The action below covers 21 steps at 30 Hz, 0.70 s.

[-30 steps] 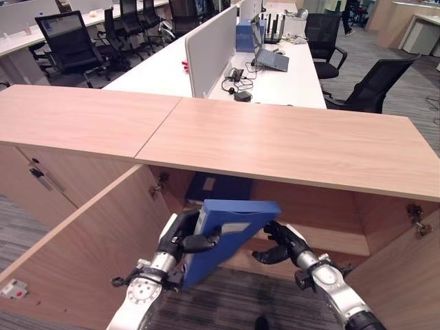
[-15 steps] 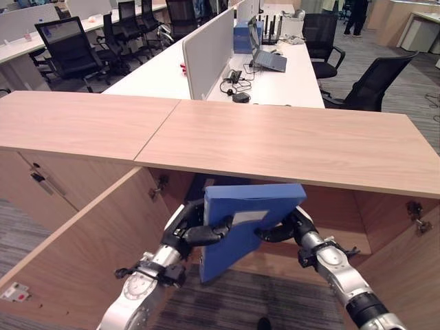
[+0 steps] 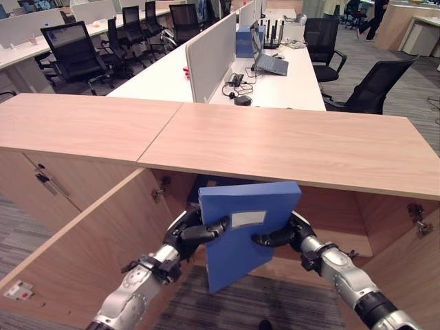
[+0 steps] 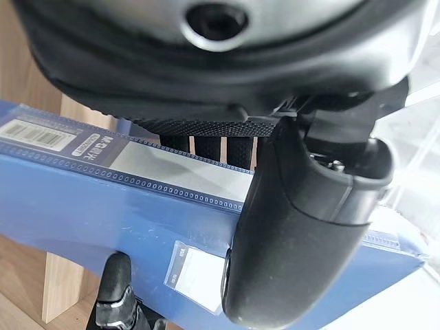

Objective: Put the empty folder in the office cabinet

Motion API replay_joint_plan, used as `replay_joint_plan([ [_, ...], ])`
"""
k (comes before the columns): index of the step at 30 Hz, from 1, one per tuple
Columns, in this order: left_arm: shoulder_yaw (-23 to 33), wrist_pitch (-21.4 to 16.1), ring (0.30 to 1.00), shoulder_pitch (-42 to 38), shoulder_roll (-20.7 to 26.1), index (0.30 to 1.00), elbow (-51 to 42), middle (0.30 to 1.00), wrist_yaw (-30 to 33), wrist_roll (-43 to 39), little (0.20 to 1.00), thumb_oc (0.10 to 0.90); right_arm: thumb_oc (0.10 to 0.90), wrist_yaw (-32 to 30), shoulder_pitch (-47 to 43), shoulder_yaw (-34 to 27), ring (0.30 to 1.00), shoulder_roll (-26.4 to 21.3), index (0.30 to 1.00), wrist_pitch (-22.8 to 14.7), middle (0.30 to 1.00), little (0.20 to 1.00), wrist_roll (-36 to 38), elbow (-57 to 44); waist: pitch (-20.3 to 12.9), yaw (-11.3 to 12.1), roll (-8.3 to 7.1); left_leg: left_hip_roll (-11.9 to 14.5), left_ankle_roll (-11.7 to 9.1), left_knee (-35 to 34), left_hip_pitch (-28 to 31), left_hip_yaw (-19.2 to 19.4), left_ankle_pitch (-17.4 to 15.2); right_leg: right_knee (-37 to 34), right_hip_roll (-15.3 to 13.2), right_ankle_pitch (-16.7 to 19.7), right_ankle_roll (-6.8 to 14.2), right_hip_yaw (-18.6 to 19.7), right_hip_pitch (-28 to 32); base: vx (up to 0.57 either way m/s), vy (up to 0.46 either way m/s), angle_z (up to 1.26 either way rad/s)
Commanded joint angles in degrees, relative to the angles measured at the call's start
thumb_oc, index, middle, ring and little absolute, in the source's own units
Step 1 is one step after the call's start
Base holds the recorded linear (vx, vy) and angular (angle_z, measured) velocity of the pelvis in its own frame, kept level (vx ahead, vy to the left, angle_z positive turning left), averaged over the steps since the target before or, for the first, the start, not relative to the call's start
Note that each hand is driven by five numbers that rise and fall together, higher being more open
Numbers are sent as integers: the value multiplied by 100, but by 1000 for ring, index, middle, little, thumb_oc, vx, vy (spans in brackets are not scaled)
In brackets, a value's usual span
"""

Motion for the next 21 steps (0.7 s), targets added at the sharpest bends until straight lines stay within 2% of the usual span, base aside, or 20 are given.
replay_joint_plan([
  [1, -1523, -215, 300, -913, -1000, 300, -940, 300, -1721, -635, 300, 400, 400, 1221, -1376, 876, 300, 1255, 300, -565, 300, 300, 931, -1025, -455, 5, -100, 107, -148, -42, -292, -320, -286, 46, -304, -528, 242, -256, 512, 0, 0, 0],
  [3, -1644, -170, 300, -910, -1256, 300, -947, 300, -1889, -831, 300, 400, 400, 1599, -1211, 1251, 300, 1406, 300, -382, 300, 300, 1323, -1137, -464, 9, -116, 107, -144, -42, -287, -321, -285, 46, -299, -549, 239, -257, 519, 0, 0, 0],
  [9, -1931, -211, 300, -902, -1359, 300, -955, 300, -1919, -956, 300, 400, 400, 1684, -910, 1382, 300, 1734, 300, -270, 300, 300, 1779, -1112, -477, -14, -107, 101, -135, -42, -274, -310, -297, 46, -291, -567, 239, -258, 533, 0, 0, 0],
  [11, -1972, -212, 300, -794, -1468, 300, -986, 300, -1908, -975, 300, 400, 400, 1630, -609, 1198, 300, 2138, 300, -215, 300, 300, 2063, -1248, -474, -50, -84, 97, -130, -42, -276, -305, -307, 46, -286, -581, 241, -257, 528, 0, 0, 0],
  [17, -1755, -169, 300, -547, -1567, 300, -823, 300, -1932, -804, 300, 400, 400, 1557, -229, 914, 300, 2461, 300, -119, 300, 300, 2212, -1072, -504, -79, -95, 98, -128, -42, -277, -303, -320, 46, -286, -593, 234, -241, 522, 0, 0, 0],
  [18, -1475, -133, 300, -331, -1700, 300, -741, 300, -1900, -782, 300, 400, 400, 1444, 73, 608, 300, 2654, 300, -65, 300, 300, 2367, -1056, -504, -95, -92, 99, -127, -42, -279, -306, -328, 46, -288, -603, 230, -224, 525, 0, 0, 0],
  [20, -1375, -106, 300, -264, -1760, 300, -681, 300, -1893, -759, 300, 400, 400, 1405, 173, 529, 300, 2746, 300, -34, 300, 300, 2418, -1022, -520, -99, -97, 98, -126, -42, -282, -310, -331, 46, -288, -606, 229, -223, 522, 0, 0, 0],
  [21, -1186, -45, 300, -126, -1877, 300, -570, 300, -1873, -739, 300, 400, 400, 1400, 396, 372, 300, 2958, 300, 107, 300, 300, 2556, -1017, -535, -114, -95, 98, -125, -42, -280, -314, -339, 46, -288, -610, 225, -219, 520, 0, 0, 0],
])
